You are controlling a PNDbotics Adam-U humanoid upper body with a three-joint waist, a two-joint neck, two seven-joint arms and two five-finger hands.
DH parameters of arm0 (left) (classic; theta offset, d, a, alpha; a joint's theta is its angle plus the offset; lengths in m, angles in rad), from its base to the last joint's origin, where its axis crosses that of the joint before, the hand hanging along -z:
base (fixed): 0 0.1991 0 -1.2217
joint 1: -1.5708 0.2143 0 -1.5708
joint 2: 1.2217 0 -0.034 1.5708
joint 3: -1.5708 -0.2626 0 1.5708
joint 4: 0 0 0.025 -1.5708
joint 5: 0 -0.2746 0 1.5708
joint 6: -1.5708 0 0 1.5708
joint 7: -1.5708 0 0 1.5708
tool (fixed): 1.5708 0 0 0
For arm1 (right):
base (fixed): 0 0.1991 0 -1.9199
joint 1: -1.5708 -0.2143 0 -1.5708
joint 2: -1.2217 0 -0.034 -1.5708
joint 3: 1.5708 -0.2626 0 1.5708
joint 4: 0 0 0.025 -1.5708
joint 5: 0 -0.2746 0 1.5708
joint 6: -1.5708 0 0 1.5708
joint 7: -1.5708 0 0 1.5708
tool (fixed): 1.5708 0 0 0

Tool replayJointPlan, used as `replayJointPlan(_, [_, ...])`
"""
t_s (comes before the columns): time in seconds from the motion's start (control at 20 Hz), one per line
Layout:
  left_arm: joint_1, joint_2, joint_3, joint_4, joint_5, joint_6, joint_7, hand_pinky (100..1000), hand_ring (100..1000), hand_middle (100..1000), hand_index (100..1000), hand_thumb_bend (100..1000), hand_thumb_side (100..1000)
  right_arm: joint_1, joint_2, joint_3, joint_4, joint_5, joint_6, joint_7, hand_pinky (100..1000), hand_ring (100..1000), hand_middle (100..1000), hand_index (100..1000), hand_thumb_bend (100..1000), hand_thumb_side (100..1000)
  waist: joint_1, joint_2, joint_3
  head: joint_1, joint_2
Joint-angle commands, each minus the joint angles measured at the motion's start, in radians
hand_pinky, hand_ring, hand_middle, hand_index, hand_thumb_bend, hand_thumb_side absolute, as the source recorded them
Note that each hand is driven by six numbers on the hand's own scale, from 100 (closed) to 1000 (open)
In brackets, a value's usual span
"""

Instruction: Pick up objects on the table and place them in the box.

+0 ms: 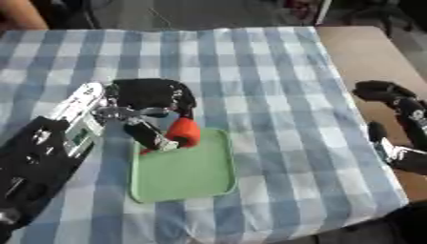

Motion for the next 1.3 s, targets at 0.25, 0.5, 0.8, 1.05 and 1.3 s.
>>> replayJointPlan(0.25, [-0.011,-0.011,-0.001,-0.011,0.016,-0.168,-0.195,883,751,496,369,100,581,-0.011,-0.022,-0.002,-0.010,-0.007,-0.201,0.206,835,837,860,845,100,452,0.002,-0.009,-0.004,0.011,-0.014])
replayJointPlan(0.5, [-0.004,-0.026,-0.005,-0.003,0.013,-0.168,-0.212,881,751,501,388,100,596,-0.012,-0.020,-0.002,-0.010,-0.009,-0.201,0.207,835,837,860,845,100,453,0.000,-0.007,-0.006,0.012,-0.017])
replayJointPlan(0.8, [0.002,-0.028,-0.007,-0.001,-0.007,-0.168,-0.223,882,755,511,473,162,566,-0.013,-0.020,-0.002,-0.011,-0.010,-0.201,0.209,835,837,860,845,100,453,0.000,-0.007,-0.007,0.013,-0.018])
replayJointPlan(1.05, [0.010,-0.031,-0.007,0.007,-0.053,-0.168,-0.220,890,768,557,677,535,661,-0.014,-0.019,-0.002,-0.012,-0.011,-0.201,0.210,835,837,860,845,100,454,-0.001,-0.006,-0.008,0.015,-0.019])
replayJointPlan(1.3, [0.014,-0.028,-0.012,0.000,-0.123,-0.168,-0.187,916,819,763,894,992,874,-0.014,-0.019,-0.001,-0.012,-0.012,-0.201,0.212,835,837,860,845,100,455,-0.001,-0.006,-0.008,0.017,-0.019])
